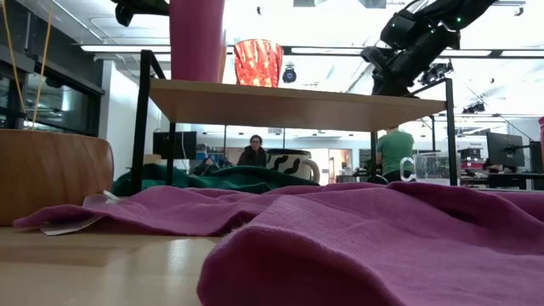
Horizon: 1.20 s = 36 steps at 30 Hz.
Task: Stack small to large cups/mugs on shelf
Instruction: Adjust the shelf
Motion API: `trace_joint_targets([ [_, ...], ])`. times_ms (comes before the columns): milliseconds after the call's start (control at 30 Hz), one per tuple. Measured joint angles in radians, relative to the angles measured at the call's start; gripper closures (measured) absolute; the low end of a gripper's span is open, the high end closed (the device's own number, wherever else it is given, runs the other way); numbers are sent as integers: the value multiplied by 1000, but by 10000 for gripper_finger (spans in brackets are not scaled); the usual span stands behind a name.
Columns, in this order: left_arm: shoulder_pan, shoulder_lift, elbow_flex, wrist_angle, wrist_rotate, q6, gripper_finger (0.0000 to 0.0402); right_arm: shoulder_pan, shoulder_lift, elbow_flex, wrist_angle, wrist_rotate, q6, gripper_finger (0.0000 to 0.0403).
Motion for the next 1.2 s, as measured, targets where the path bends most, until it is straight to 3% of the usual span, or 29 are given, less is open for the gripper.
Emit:
trace_joint_targets([
  [733, 0, 0, 0, 0, 0, 10, 378, 1, 0, 0, -56, -8, -15, 403],
  [1200, 0, 0, 0, 0, -3, 18, 378, 61, 0, 1, -76, -31, -5, 403],
])
